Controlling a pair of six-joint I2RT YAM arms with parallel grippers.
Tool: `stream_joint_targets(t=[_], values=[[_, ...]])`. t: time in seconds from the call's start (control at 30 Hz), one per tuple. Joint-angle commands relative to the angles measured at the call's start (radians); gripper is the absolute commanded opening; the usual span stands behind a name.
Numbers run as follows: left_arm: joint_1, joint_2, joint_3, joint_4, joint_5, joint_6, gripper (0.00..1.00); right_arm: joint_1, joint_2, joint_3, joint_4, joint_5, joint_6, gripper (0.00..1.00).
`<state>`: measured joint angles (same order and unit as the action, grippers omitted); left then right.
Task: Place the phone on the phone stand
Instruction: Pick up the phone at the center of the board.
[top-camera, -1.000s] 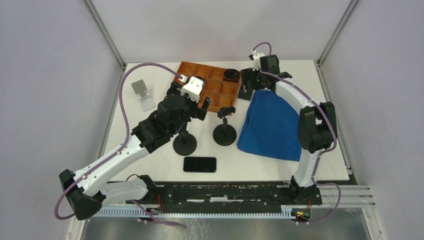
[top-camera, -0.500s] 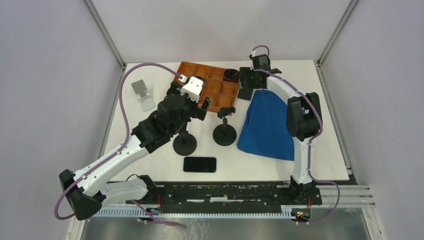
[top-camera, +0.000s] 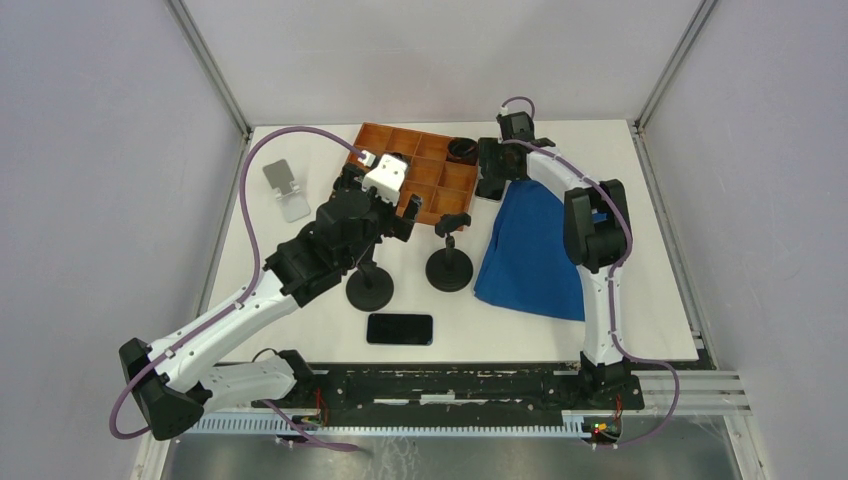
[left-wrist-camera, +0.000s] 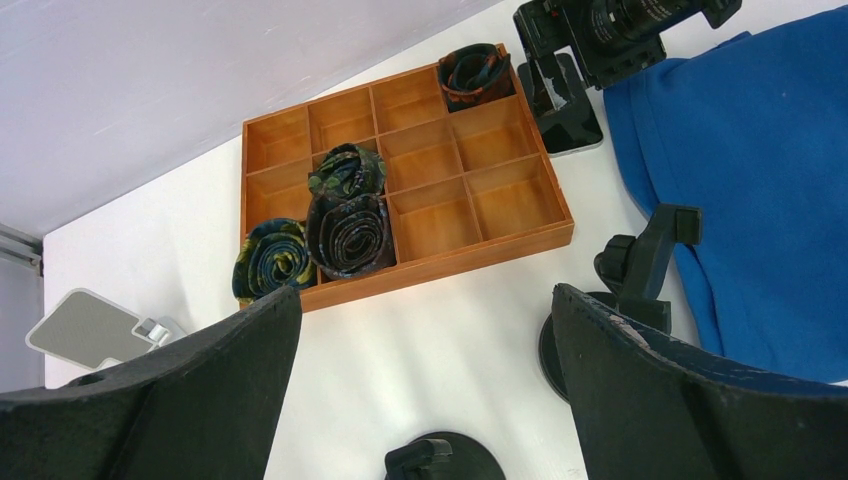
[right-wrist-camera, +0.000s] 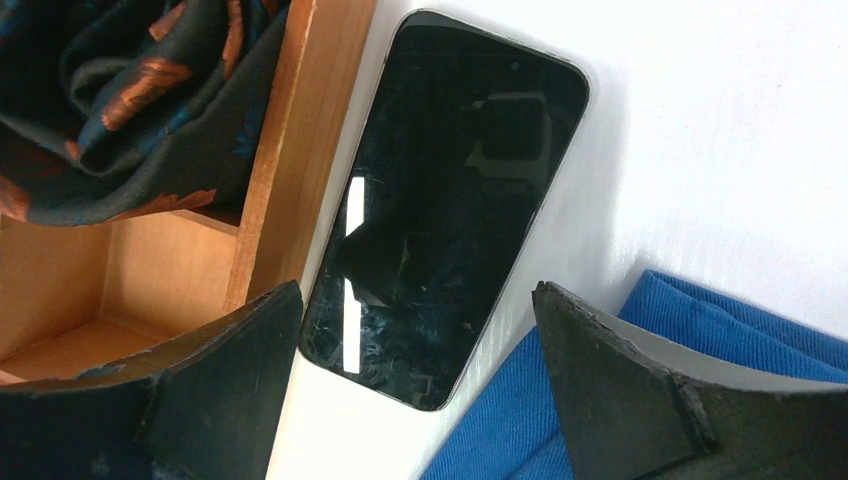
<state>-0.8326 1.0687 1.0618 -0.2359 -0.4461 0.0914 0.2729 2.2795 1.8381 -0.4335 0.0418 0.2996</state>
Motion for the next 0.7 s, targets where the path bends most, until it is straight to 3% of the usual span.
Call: stream_joint_targets(t=[0.0, 0.67], values=[[0.003, -0.006, 0.000, 0.041, -0.022, 0.045, 1.00, -0.005, 0.026, 0.062, -0.002, 0.002, 0.029, 0.91], [0.003, -0.007, 0.000, 0.039, -0.022, 0.047, 1.00, -0.008, 0.090, 0.078, -0.014, 0.029, 0.018, 0.92]])
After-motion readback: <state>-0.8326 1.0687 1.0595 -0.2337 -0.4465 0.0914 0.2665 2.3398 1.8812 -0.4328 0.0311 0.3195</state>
